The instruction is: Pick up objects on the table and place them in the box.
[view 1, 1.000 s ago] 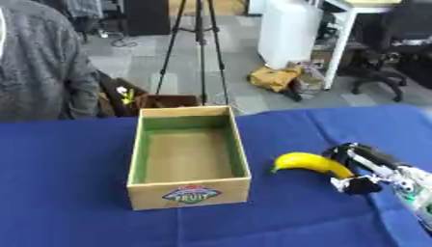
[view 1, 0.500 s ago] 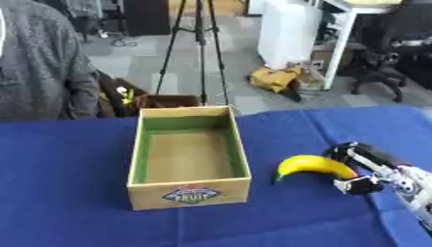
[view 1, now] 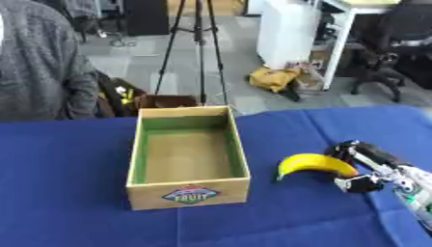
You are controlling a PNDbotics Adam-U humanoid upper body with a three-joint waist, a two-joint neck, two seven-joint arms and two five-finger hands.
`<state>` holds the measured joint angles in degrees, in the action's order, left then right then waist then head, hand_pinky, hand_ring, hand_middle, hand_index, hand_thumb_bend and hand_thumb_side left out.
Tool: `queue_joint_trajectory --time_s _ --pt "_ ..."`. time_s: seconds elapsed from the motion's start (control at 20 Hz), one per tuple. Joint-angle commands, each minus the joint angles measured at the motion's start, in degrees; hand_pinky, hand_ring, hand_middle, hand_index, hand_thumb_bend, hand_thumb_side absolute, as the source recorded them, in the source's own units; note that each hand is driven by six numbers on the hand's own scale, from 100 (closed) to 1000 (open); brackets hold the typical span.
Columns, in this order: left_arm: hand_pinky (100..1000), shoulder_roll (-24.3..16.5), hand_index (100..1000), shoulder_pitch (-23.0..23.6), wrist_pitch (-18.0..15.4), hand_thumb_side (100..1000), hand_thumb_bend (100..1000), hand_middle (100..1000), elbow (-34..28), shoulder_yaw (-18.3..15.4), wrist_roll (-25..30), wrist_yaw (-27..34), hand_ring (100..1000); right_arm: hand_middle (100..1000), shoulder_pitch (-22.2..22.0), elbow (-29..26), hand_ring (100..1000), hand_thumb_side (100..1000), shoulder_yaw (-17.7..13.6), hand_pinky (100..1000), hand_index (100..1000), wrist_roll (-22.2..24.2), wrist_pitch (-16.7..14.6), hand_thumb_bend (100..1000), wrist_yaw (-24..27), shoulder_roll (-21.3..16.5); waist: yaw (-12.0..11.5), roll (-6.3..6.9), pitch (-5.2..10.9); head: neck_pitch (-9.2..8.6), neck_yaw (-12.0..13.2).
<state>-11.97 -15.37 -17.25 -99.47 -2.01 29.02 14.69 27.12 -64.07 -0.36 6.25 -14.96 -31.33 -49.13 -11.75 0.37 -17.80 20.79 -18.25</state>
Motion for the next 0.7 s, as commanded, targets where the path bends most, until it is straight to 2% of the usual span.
queue_joint_trajectory --time_s 0.05,0.7 --pt "719 -0.55 728 -0.52 0.03 968 262 499 -1.11 -0.09 -0.16 0.3 523 521 0.32 -1.51 579 109 -0.82 604 795 -0.77 0.16 100 1.21 -1.95 0.11 -0.15 1.2 -0.78 -0.13" --pt "719 -0.67 727 -0.38 0.31 966 265 498 -1.09 -0.17 -0.27 0.27 523 509 0.49 -7.15 563 100 -1.12 593 779 -0.71 1.15 100 6.19 -3.03 0.98 -0.55 1.74 -0.67 -0.43"
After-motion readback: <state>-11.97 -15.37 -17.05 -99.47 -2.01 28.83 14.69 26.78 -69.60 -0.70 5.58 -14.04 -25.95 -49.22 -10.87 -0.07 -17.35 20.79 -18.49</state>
